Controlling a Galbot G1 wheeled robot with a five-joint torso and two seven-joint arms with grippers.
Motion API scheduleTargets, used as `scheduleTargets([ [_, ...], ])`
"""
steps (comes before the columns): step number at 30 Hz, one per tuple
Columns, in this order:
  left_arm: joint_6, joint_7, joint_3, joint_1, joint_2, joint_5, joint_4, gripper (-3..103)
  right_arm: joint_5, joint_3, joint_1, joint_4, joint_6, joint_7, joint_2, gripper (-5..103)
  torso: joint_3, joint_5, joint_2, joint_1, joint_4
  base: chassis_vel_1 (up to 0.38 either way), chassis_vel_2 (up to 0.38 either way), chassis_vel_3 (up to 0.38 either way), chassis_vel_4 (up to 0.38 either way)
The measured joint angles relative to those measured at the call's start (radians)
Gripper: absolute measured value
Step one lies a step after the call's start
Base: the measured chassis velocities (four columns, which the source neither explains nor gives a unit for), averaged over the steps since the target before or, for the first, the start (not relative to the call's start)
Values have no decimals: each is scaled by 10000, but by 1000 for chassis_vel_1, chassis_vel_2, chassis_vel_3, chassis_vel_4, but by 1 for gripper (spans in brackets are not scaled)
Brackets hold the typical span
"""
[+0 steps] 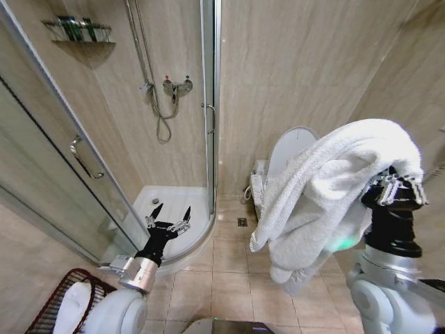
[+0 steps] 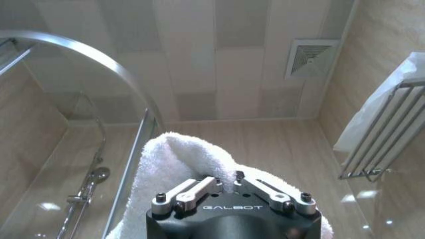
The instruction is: Discard the used towel into the hamper.
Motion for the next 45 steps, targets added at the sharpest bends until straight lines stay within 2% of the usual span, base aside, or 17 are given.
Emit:
scheduleTargets([
  [7, 0, 0, 0, 0, 0, 0, 0, 100, -146, 57, -33, 3, -11, 201, 136, 3, 229, 0, 407, 180, 1, 0, 0, 0, 0],
  [19, 0, 0, 0, 0, 0, 0, 0, 100, -207, -53, -118, 3, 143, -39, 277, 3, 583, -1, 1072, 490, 0, 0, 0, 0, 0],
  [30, 0, 0, 0, 0, 0, 0, 0, 100, -200, 38, -169, 3, 181, 157, 280, 3, 892, 0, 1643, 752, 0, 0, 0, 0, 0],
  [45, 0, 0, 0, 0, 0, 0, 0, 100, -198, 9, -262, -6, 154, 201, 302, 3, 1420, 0, 2631, 1208, 1, 0, 0, 0, 0],
])
